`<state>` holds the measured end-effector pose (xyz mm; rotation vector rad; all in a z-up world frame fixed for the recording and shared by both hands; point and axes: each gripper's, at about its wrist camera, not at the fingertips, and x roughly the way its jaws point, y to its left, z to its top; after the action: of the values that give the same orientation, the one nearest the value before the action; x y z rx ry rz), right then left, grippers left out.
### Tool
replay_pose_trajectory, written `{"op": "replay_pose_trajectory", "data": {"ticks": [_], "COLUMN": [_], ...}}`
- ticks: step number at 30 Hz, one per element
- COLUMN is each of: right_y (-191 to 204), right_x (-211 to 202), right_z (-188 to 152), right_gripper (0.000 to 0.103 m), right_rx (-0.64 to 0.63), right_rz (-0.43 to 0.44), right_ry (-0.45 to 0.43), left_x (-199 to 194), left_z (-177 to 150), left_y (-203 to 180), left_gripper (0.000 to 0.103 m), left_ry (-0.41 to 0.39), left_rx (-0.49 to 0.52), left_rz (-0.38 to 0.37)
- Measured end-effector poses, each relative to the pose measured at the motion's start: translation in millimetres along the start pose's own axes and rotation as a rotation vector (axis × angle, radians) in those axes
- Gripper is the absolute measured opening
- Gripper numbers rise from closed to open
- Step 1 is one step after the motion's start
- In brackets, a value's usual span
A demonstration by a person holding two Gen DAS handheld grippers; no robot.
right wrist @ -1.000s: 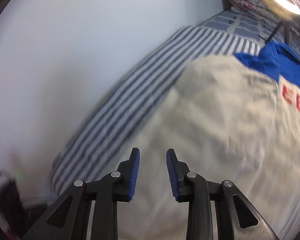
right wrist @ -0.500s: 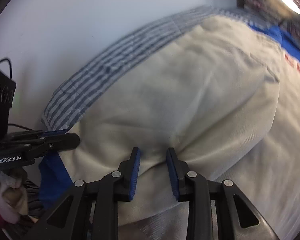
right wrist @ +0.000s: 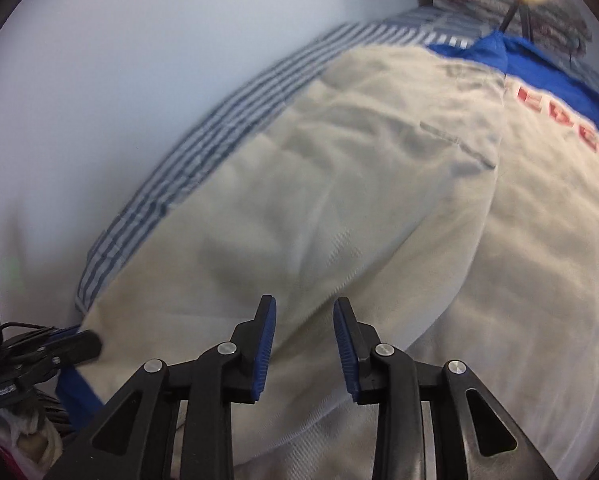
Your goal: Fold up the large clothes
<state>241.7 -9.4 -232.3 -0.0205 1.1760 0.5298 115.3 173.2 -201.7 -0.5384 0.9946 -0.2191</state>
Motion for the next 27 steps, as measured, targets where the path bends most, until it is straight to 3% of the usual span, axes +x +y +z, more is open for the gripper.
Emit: {"op": "replay_pose_trajectory", "data": {"ticks": [4,7,9,11,19,22,23,25,27], "right_y": [5.6,4.5,11.6,21.2,53.4,64.3,67.2,69.5,70.9], "right_x": [-0.6,-12.4,-18.7,-15.9,22.5,35.3,40.4,41.5,42.8], "right_z": [1.4,19.0,30.4,48.9,89.9,96.4,97.6,91.0,89.7], "right_gripper": [0.037,0.042,0.068,0.081,0.08,0.073,0.067,0.052,0.025], "right_rx": [-0.011,0.071,0.087,0.09,0.093,0.059,0.045,0.02,-0.019], "right_rz": [0.004,0.088,0.1,0.093,0.048,-0.016,-0.042,-0.096,-0.152], "right_ry": [0.008,-0.001,-0.025,-0.019,0.041,0.075,0.095,0.118,0.122], "left_x": [3.0,4.1,3.0,3.1,9.0,14.7,17.0,20.1,22.8], "left_z": [3.9,5.5,4.5,4.9,7.6,6.8,6.8,5.9,6.8], "left_y": [-10.6,-18.3,-23.3,-28.6,-55.1,-68.6,-72.9,-78.3,-81.8], "left_gripper": [0.015,0.015,0.015,0.015,0.015,0.014,0.014,0.014,0.014], "left_ry": [-0.005,-0.012,-0.019,-0.023,-0.021,-0.017,-0.015,-0.013,-0.009], "left_rx": [0.023,0.037,0.052,0.066,0.108,0.146,0.156,0.172,0.174], "left_rz": [0.003,-0.006,-0.008,-0.012,-0.045,-0.042,-0.04,-0.029,-0.03]}}
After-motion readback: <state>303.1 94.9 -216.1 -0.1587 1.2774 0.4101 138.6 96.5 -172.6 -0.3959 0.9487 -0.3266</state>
